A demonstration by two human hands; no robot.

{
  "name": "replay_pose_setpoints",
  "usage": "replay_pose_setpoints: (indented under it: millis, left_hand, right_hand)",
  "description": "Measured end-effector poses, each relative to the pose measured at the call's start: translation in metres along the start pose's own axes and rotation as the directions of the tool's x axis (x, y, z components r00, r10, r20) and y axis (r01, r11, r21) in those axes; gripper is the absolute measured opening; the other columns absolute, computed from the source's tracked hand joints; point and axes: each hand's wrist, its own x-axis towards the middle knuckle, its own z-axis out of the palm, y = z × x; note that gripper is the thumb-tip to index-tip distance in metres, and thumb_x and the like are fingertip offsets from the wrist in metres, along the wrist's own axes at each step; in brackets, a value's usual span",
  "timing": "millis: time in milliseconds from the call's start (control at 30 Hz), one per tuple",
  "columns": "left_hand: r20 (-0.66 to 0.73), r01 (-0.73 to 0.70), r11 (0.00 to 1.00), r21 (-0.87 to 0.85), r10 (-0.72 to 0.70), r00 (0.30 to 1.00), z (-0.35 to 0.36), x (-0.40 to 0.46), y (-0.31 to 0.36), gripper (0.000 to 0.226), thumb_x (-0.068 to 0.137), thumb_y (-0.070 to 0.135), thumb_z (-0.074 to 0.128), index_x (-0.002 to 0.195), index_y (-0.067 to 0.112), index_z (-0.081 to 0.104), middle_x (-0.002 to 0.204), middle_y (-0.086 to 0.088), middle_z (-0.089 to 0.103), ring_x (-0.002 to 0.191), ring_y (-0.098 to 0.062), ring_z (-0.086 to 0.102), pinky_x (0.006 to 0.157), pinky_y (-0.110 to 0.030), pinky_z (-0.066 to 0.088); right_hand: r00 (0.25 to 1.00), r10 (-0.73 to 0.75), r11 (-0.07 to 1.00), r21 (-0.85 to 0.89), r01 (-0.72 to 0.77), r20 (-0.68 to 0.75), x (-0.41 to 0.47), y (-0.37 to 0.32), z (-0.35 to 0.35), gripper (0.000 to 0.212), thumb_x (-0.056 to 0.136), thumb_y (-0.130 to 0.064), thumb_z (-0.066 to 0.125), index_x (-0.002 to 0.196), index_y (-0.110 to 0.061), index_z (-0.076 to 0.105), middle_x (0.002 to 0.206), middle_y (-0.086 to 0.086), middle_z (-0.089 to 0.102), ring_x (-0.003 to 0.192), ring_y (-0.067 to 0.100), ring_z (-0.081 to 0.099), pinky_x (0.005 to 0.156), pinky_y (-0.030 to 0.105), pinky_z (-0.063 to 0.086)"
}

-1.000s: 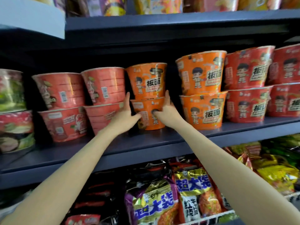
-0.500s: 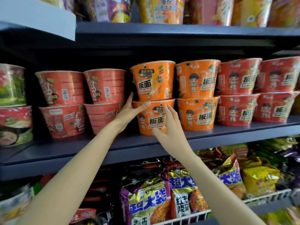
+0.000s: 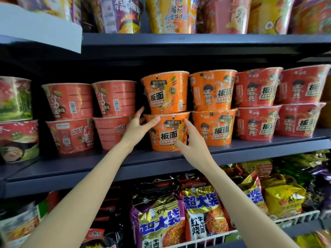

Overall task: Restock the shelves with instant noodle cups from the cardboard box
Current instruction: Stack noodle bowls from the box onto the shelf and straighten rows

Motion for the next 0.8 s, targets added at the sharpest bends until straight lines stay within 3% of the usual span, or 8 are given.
replay_pose_setpoints:
  millis: [167, 233, 300, 400, 500, 600, 667, 800]
  left_hand:
    - [-0.040, -0.080, 0.997, 0.002, 0.080, 0.996, -0.004, 0.008, 0.014, 0.070, 0.090, 0.052, 0.049, 0.149, 0.028, 0.019, 0.151, 0.003, 0.033, 0.138, -0.015, 0.031, 0.112, -0.034, 0.023]
    - [-0.097, -0.066, 0.995, -0.078, 0.058, 0.994, -0.007, 0.018, 0.024, 0.060, 0.095, 0.045, 0.043, 0.149, 0.025, 0.023, 0.152, 0.003, 0.032, 0.138, -0.015, 0.032, 0.115, -0.035, 0.023]
    - [-0.088, -0.027, 0.987, -0.156, 0.013, 0.996, -0.007, 0.024, 0.034, 0.055, 0.097, 0.041, 0.040, 0.147, 0.022, 0.029, 0.147, 0.002, 0.040, 0.134, -0.016, 0.038, 0.113, -0.035, 0.027]
    - [-0.030, -0.083, 0.985, -0.151, 0.079, 0.996, -0.002, 0.015, 0.044, 0.037, 0.097, 0.026, 0.041, 0.134, 0.027, 0.045, 0.122, 0.010, 0.057, 0.120, -0.012, 0.050, 0.090, -0.019, 0.038]
    - [-0.081, -0.222, 0.972, -0.078, 0.215, 0.973, -0.003, -0.004, 0.045, 0.054, 0.091, 0.011, 0.052, 0.141, 0.022, 0.038, 0.127, 0.007, 0.053, 0.118, -0.008, 0.049, 0.088, -0.014, 0.040]
    - [-0.103, -0.333, 0.939, 0.089, 0.341, 0.934, -0.003, -0.015, 0.039, 0.058, 0.085, 0.021, 0.057, 0.140, 0.030, 0.041, 0.139, 0.006, 0.046, 0.121, -0.006, 0.046, 0.098, -0.025, 0.040]
    - [-0.131, -0.310, 0.939, 0.149, 0.330, 0.935, 0.000, -0.013, 0.037, 0.059, 0.087, 0.025, 0.059, 0.141, 0.031, 0.037, 0.144, 0.004, 0.041, 0.122, -0.005, 0.042, 0.101, -0.029, 0.037]
    - [-0.148, -0.231, 0.971, 0.066, 0.239, 0.960, 0.006, -0.006, 0.039, 0.066, 0.090, 0.027, 0.061, 0.146, 0.029, 0.026, 0.145, 0.004, 0.040, 0.130, -0.015, 0.042, 0.107, -0.037, 0.038]
  right_hand:
    - [0.971, -0.128, 0.990, -0.088, 0.112, -0.201, 0.007, -0.014, -0.015, 0.058, 0.095, -0.015, 0.052, 0.148, -0.016, 0.028, 0.148, -0.002, 0.035, 0.134, 0.010, 0.035, 0.104, 0.020, 0.032]
    - [0.966, -0.178, 0.982, -0.103, 0.161, -0.189, 0.019, -0.028, -0.022, 0.057, 0.095, -0.015, 0.051, 0.147, -0.017, 0.028, 0.148, -0.002, 0.034, 0.133, 0.009, 0.034, 0.101, 0.017, 0.030]
    - [0.969, -0.206, 0.970, -0.157, 0.184, -0.138, 0.034, -0.039, -0.021, 0.058, 0.096, -0.016, 0.049, 0.148, -0.019, 0.024, 0.151, 0.001, 0.028, 0.136, 0.013, 0.031, 0.105, 0.021, 0.029]
    - [0.982, -0.148, 0.968, -0.218, 0.120, -0.117, 0.055, -0.046, -0.017, 0.059, 0.096, -0.027, 0.047, 0.148, -0.019, 0.022, 0.147, 0.008, 0.031, 0.129, 0.025, 0.040, 0.107, 0.041, 0.036]
    - [0.994, -0.041, 0.986, -0.162, 0.024, -0.102, 0.071, -0.047, -0.024, 0.056, 0.096, -0.033, 0.045, 0.146, -0.019, 0.025, 0.135, 0.009, 0.044, 0.117, 0.026, 0.050, 0.100, 0.041, 0.042]
    - [0.998, 0.022, 0.999, -0.036, -0.024, -0.062, 0.077, -0.047, -0.033, 0.054, 0.099, -0.030, 0.042, 0.147, -0.015, 0.023, 0.119, -0.002, 0.050, 0.103, 0.014, 0.053, 0.087, 0.029, 0.044]
    - [0.997, 0.036, 0.999, -0.012, -0.037, -0.062, 0.077, -0.046, -0.033, 0.056, 0.100, -0.028, 0.042, 0.149, -0.015, 0.019, 0.113, -0.005, 0.049, 0.096, 0.011, 0.054, 0.080, 0.024, 0.042]
    - [0.997, -0.004, 0.999, -0.045, 0.001, -0.082, 0.074, -0.038, -0.024, 0.068, 0.096, -0.031, 0.049, 0.151, -0.017, 0.013, 0.135, 0.000, 0.050, 0.117, 0.018, 0.053, 0.095, 0.036, 0.047]
